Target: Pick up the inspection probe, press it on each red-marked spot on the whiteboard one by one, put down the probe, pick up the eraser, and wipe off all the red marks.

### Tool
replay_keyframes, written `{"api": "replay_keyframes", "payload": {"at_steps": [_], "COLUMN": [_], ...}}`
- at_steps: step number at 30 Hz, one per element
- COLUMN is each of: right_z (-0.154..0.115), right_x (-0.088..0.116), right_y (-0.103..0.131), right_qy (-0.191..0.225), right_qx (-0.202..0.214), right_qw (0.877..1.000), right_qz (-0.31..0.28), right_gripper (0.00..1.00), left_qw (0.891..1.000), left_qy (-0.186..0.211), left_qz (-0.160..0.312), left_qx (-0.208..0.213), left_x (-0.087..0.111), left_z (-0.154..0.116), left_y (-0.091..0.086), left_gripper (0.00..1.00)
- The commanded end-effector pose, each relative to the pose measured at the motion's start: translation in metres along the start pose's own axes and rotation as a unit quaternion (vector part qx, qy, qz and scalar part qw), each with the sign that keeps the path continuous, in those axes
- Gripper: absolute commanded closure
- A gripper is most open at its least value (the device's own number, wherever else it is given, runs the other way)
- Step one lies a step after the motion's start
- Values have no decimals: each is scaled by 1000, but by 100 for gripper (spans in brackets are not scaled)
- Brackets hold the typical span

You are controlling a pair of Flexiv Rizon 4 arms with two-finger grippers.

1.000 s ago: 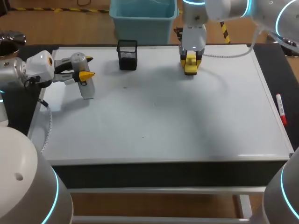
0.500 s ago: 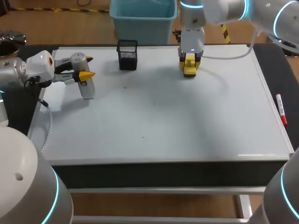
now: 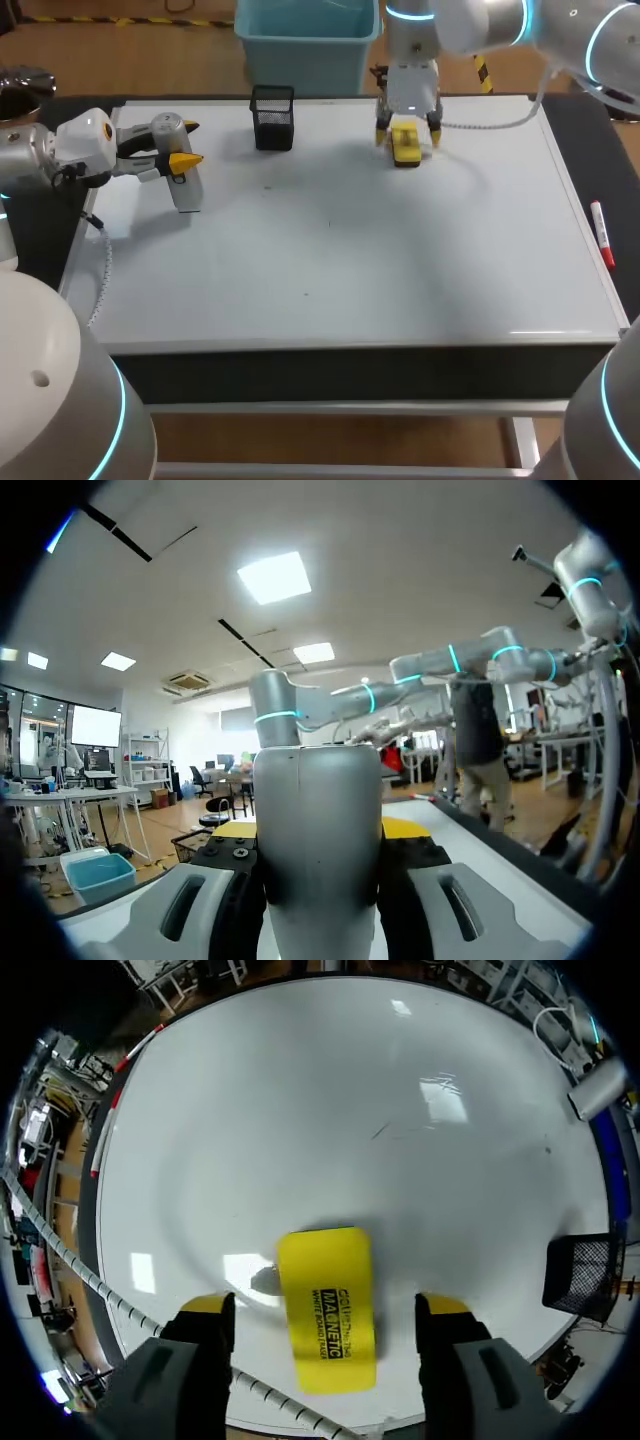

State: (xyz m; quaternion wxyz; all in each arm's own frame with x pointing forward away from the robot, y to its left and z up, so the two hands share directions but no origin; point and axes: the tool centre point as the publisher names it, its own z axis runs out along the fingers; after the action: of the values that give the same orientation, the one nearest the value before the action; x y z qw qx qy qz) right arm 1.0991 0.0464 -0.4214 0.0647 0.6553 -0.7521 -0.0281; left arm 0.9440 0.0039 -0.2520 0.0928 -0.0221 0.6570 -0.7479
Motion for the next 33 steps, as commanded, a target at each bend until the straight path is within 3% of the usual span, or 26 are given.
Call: {"api": "replay_keyframes", "payload": {"at_steps": [1,6,10,13,19,21,33], "right_z": [-11,-33,-54,-69,-104,-114,-161], "right_x": [13,34,55,66,86,91,115], "right_y": [4,5,0,-6,-5,-6,14], "right_qy": [-21,-89,-169,-184,-202,-202,-277], "right_qx": [7,6,-8,-46,-58,-81,-127], "right_qw": [1000,994,973,958,933,917,873], "right_qz": [14,67,156,215,293,335,382], "right_gripper": [0,0,0,0,0,0,0], "left_qw": [1000,1000,1000,1000,1000,1000,1000], "left_qy": [-1,-1,-1,-1,-1,-1,-1], "left_qz": [1,1,1,1,1,1,1], "left_qx": [0,0,0,0,0,0,0], "left_x": [0,0,0,0,0,0,0], "left_z": [0,0,0,0,0,0,0], "left_y": [-1,-1,-1,-1,-1,-1,-1], "left_gripper": [100,100,100,100,100,100,100]}}
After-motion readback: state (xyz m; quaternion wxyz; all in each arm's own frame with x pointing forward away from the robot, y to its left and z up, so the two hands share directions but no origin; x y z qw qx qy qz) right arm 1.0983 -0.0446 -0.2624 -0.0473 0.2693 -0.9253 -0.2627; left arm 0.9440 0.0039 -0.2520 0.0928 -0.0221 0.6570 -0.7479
